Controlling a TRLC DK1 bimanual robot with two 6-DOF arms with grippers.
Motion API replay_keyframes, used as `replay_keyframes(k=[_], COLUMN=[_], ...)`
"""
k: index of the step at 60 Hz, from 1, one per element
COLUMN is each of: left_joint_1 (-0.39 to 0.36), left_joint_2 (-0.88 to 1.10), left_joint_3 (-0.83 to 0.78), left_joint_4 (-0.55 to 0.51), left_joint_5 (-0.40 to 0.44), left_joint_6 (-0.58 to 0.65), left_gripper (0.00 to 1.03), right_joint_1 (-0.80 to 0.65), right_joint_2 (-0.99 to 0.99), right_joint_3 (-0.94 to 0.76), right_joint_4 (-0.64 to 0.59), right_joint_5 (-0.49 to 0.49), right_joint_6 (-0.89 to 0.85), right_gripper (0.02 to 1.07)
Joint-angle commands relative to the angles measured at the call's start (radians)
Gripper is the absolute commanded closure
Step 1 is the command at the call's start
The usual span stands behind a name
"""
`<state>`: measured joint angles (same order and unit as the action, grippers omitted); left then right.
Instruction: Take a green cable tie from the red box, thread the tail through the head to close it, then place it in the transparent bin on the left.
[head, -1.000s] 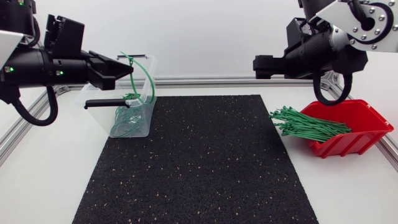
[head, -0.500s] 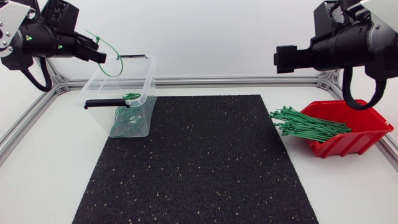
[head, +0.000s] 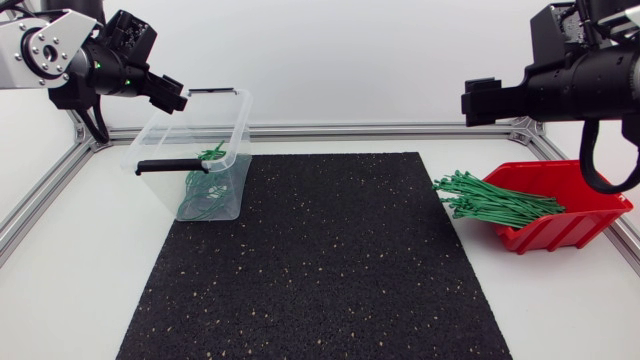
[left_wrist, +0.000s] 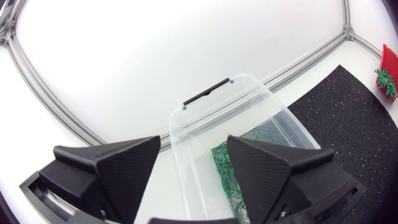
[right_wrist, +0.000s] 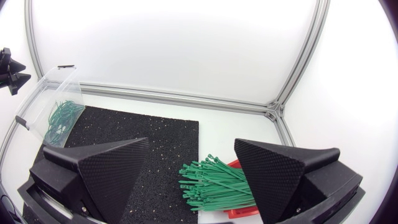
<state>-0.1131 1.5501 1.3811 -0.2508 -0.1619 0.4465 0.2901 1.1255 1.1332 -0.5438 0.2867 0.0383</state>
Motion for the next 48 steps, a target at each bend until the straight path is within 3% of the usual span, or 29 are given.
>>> replay_keyframes(k=[1, 16, 21, 27, 38, 43, 48], left_joint_1=[-0.014, -0.011, -0.014, -0.014, 0.007, 0.027, 0.038], left_joint_2=[-0.036, -0.15, -0.189, -0.292, -0.42, -0.502, -0.559], left_joint_3=[0.033, 0.016, -0.007, -0.106, -0.209, -0.317, -0.373], left_joint_4=[-0.001, -0.001, 0.005, 0.096, 0.12, 0.212, 0.235], left_joint_5=[-0.03, -0.059, -0.11, -0.12, -0.116, -0.117, -0.119], left_joint_6=[0.021, 0.009, -0.02, -0.023, -0.063, -0.065, -0.065], left_gripper=[0.03, 0.03, 0.03, 0.03, 0.03, 0.03, 0.03], right_joint_1=[-0.016, -0.077, -0.105, -0.143, -0.216, -0.238, -0.261], right_joint_2=[-0.023, -0.061, -0.078, -0.101, -0.15, -0.196, -0.239], right_joint_3=[-0.027, -0.021, -0.03, -0.055, -0.121, -0.159, -0.187], right_joint_4=[0.004, 0.001, 0.005, 0.025, 0.085, 0.093, 0.102], right_joint_5=[0.011, -0.001, -0.015, -0.024, -0.047, -0.052, -0.075], right_joint_6=[-0.026, -0.051, -0.057, -0.067, -0.106, -0.112, -0.121], right_gripper=[0.07, 0.07, 0.07, 0.07, 0.07, 0.07, 0.07])
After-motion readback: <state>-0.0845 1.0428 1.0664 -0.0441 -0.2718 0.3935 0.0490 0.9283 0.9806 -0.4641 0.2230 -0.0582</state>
